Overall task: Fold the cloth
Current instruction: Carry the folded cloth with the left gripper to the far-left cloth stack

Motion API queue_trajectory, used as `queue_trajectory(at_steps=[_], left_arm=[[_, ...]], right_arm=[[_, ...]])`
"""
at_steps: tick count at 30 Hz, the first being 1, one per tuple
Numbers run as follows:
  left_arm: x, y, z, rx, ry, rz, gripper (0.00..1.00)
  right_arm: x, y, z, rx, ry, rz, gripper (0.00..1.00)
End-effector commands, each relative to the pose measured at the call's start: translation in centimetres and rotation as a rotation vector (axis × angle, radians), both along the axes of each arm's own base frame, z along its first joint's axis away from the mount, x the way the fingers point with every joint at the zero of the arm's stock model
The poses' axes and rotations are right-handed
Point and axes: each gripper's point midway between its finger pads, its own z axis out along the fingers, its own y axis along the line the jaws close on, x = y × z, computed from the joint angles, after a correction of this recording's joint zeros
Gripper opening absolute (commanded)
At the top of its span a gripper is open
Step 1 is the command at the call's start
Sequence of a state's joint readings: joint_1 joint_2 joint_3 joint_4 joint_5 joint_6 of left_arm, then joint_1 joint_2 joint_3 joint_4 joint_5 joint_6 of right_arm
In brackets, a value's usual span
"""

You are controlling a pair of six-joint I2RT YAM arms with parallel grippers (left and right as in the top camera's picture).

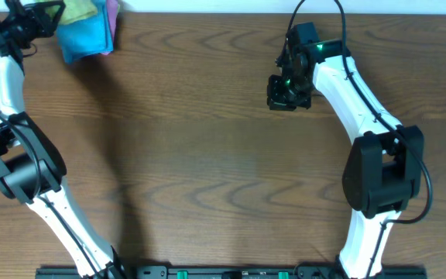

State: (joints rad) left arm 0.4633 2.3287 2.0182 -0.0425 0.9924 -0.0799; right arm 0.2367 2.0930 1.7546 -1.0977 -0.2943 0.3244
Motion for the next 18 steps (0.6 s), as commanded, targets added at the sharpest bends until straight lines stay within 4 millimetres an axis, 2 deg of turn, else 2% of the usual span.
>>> queue_trajectory(at_steps=[1, 9, 12, 18], left_arm=[[0.1, 1.8, 0.4, 0.079, -0.037, 0.031, 0.06], [-0.1, 1.7, -1.2, 0.113, -0.02, 0.005, 0.06], [-0.1, 0.9, -1.9, 0.083, -0.046, -0.058, 0.06], [0.1, -0.4, 0.4, -0.022, -0.153, -0.159, 0.06]], right_arm=[[0.1, 0.2, 1.0, -0.001, -0.024, 0.008, 0.01], [-0.4, 0.9, 1.0, -0.002, -0.005, 0.001, 0.01], [-0.7, 1.5, 0.9, -0.002, -0.004, 0.018, 0.01], [-1.2, 2.4, 0.9, -0.007, 0.001, 0.031, 0.02]])
